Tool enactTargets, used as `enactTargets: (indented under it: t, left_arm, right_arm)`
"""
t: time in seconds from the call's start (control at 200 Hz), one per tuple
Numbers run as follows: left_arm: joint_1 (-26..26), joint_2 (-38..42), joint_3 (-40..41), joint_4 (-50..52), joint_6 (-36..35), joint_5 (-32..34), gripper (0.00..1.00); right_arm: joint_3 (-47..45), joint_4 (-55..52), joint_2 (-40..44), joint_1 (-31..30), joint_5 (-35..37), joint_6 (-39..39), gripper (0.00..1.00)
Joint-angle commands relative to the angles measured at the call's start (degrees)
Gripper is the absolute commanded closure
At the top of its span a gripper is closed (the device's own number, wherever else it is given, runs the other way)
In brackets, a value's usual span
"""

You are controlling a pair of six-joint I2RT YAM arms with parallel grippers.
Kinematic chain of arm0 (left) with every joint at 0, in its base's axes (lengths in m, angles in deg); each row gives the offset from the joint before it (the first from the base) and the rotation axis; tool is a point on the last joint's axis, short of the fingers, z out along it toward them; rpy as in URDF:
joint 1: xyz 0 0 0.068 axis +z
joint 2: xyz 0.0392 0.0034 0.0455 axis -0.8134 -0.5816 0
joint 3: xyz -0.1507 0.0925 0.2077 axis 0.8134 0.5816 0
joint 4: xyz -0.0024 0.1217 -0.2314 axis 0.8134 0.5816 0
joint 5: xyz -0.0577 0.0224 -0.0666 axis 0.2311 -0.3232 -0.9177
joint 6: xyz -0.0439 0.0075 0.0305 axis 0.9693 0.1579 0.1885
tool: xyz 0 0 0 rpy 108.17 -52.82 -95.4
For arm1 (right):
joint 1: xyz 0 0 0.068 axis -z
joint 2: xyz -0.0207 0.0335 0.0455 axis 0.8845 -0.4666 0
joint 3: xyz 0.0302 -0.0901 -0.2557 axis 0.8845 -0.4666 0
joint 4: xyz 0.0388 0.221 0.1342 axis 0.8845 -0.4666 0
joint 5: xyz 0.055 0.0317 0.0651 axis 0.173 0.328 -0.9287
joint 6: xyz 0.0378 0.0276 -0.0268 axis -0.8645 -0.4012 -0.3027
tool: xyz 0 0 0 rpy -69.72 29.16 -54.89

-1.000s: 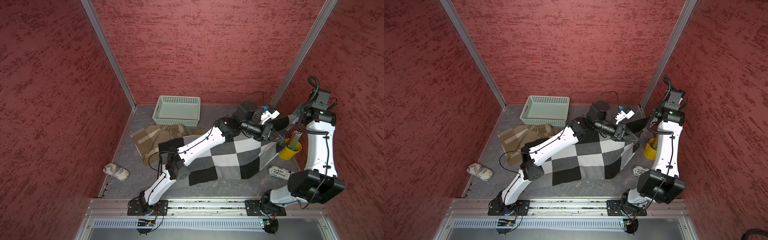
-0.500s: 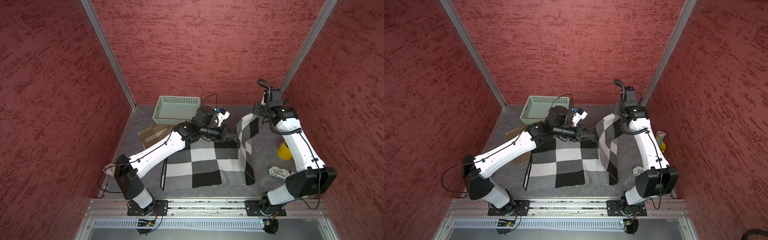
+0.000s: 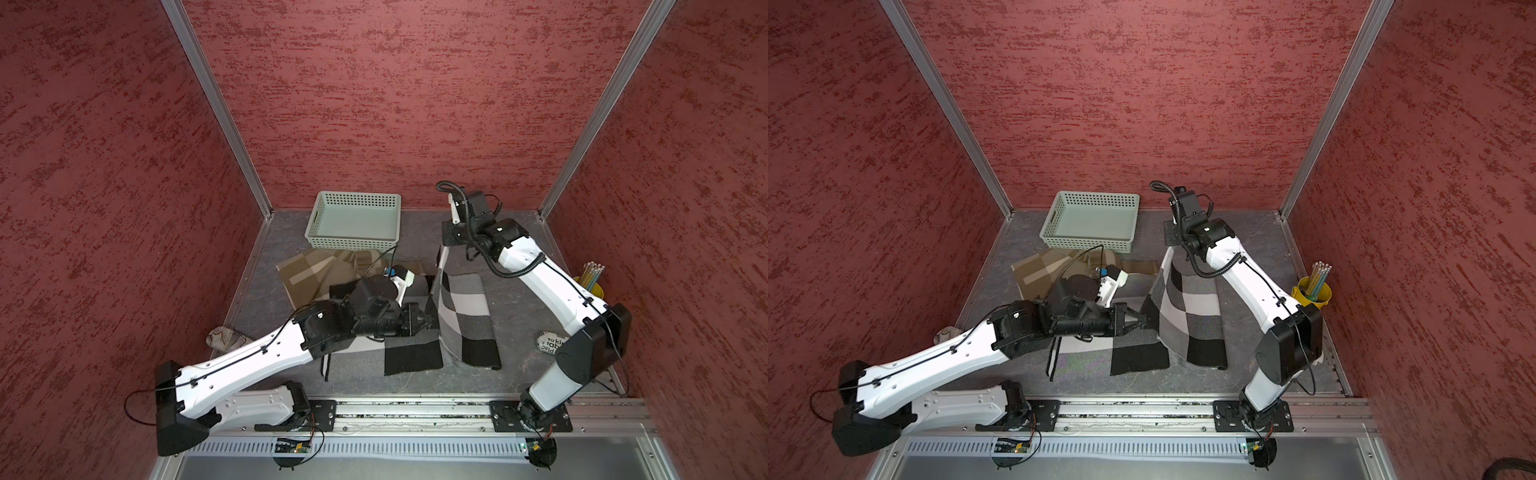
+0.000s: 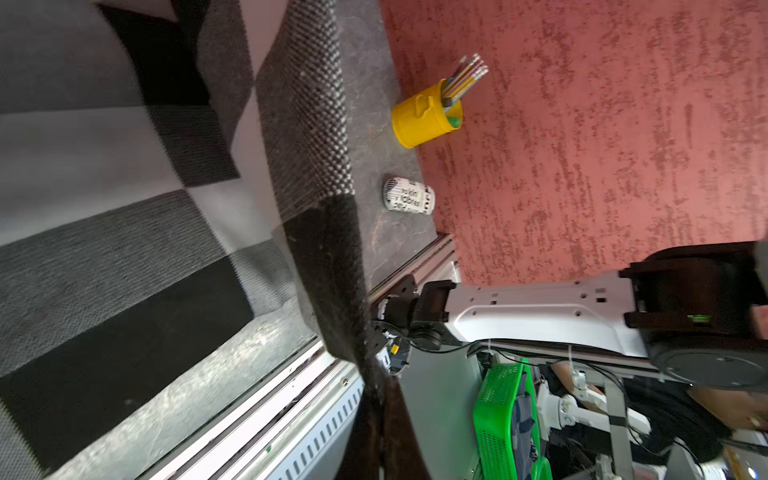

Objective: Roll up the scarf and place it into the basket
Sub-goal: Fold the scarf at the center of the board.

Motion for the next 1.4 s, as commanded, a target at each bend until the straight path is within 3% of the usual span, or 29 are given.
enactTargets:
  t: [0.0, 0.145, 0.431, 0.762, 0.992, 1.393]
  left_arm:
    - [-1.81, 6.42, 5.36, 4.66, 9.60, 11.01, 1.00]
    - [-1.86, 12.06, 10.11, 7.00, 12.64, 15.32, 1.00]
    - [-1.86, 13.15, 9.92, 16.69, 16.98, 17.43, 1.00]
    - [-5.47, 19.45, 5.73, 36.11, 28.96, 21.07, 1.00]
    - [-5.58, 23.94, 6.22, 49.35, 37.25, 20.59, 1.00]
    - [-4.67, 27.96, 18.78, 45.40, 43.61, 25.69, 1.00]
  right_arm:
    - [3.30, 3.13, -1.61, -3.71, -0.68, 0.60, 1.00]
    - [7.61, 3.42, -5.54, -6.93, 1.31, 0.75, 1.00]
    - [19.97, 0.19, -14.11, -11.33, 0.46, 0.86, 1.00]
    - [33.14, -6.22, -21.98, -17.68, 0.25, 1.58, 1.00]
    - [33.98, -7.16, -23.74, -21.67, -0.49, 1.09, 1.00]
    - [35.20, -1.53, -32.52, -22.30, -3.46, -1.13, 1.00]
